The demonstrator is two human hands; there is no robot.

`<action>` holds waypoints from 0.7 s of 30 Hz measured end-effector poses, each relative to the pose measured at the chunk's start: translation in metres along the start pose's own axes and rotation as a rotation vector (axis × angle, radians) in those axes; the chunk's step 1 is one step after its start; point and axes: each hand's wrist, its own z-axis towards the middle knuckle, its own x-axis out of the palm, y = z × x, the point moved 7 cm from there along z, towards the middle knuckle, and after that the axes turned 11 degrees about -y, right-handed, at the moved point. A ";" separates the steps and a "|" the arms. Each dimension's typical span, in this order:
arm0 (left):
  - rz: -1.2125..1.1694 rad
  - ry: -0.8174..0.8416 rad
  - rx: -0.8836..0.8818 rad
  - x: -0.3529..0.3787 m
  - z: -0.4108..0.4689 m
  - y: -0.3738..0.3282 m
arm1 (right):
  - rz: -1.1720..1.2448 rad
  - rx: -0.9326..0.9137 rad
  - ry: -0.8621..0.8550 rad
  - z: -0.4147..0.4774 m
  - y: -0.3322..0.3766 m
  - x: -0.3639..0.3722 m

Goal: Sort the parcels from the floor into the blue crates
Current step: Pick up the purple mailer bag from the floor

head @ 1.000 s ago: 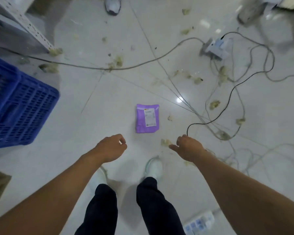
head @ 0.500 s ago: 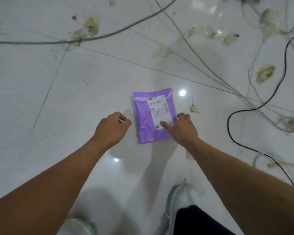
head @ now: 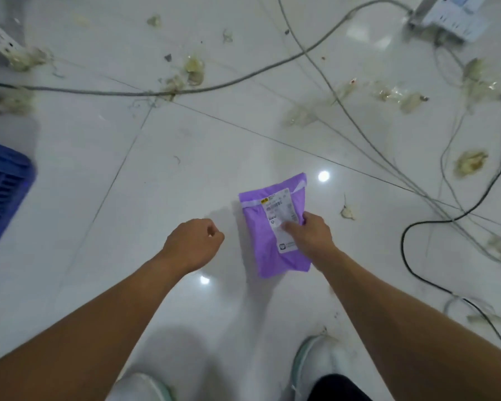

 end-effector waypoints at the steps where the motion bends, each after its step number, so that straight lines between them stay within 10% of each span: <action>1: 0.031 -0.006 -0.007 -0.014 -0.010 0.000 | -0.018 -0.007 0.020 -0.016 0.005 -0.006; 21: -0.391 -0.236 -0.267 -0.365 -0.341 -0.041 | 0.131 -0.086 0.236 -0.349 0.210 -0.274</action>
